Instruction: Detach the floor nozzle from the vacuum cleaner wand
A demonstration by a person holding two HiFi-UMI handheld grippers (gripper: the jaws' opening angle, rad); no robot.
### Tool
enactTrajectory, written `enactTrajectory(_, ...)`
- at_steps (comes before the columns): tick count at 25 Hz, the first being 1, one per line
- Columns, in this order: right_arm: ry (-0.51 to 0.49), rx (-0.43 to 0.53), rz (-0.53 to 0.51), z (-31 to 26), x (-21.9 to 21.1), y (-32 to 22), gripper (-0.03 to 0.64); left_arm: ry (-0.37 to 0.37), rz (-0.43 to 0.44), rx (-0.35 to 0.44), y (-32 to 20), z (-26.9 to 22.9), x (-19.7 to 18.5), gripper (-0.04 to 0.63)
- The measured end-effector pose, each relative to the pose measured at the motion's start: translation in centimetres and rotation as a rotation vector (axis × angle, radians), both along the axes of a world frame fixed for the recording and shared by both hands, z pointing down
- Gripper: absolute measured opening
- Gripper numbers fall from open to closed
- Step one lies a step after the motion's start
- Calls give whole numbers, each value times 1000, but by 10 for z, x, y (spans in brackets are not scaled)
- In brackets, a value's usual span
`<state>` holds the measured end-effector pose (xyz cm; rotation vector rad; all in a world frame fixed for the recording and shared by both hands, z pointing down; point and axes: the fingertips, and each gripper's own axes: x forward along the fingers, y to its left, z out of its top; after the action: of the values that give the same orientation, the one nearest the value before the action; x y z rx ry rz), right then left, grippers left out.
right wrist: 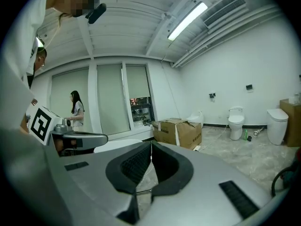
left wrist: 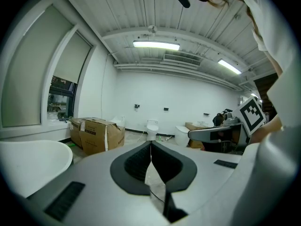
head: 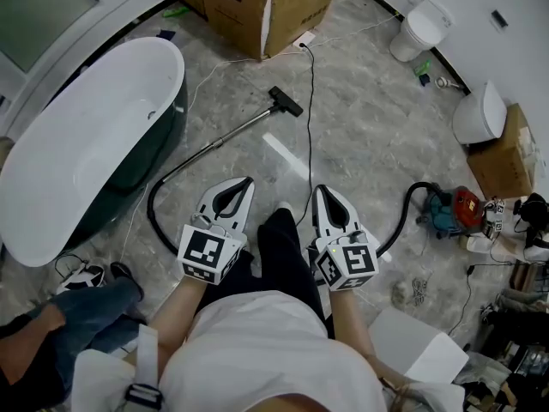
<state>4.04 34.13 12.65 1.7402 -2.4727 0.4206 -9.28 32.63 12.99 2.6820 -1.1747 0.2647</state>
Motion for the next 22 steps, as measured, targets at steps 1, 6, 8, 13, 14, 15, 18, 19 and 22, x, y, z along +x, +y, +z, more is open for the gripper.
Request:
enactTrajectory(1, -1, 1, -1, -1, 5, -6, 17, -1, -1, 0, -5, 0, 5, 11)
enactTrajectory(6, 6, -8, -16, 2, 31, -38, 17, -4, -9, -1, -34, 1, 29, 11)
enactTrajectory(8, 12, -12, -24, 3, 41, -53, 17, -6, -15, -1, -47, 0, 37, 11)
enactTrajectory(13, 19, -8, -58, 4, 56, -90, 17, -21, -34, -2, -79, 2, 53, 11)
enactTrajectory(14, 20, -6, -67, 4, 58, -97, 17, -23, -42, -2, -86, 3, 56, 11)
enactTrajectory(15, 19, -5, -74, 4, 61, -104, 17, -25, -51, -2, -92, 4, 58, 11)
enactTrajectory(18, 15, -4, -95, 3, 72, -123, 17, -28, -78, -1, -111, 3, 66, 11)
enactTrajectory(19, 15, -4, -103, 3, 75, -129, 17, -29, -85, -1, -118, 2, 69, 11)
enactTrajectory(22, 15, 0, -126, 4, 83, -148, 17, -29, -104, -5, -133, 4, 79, 11)
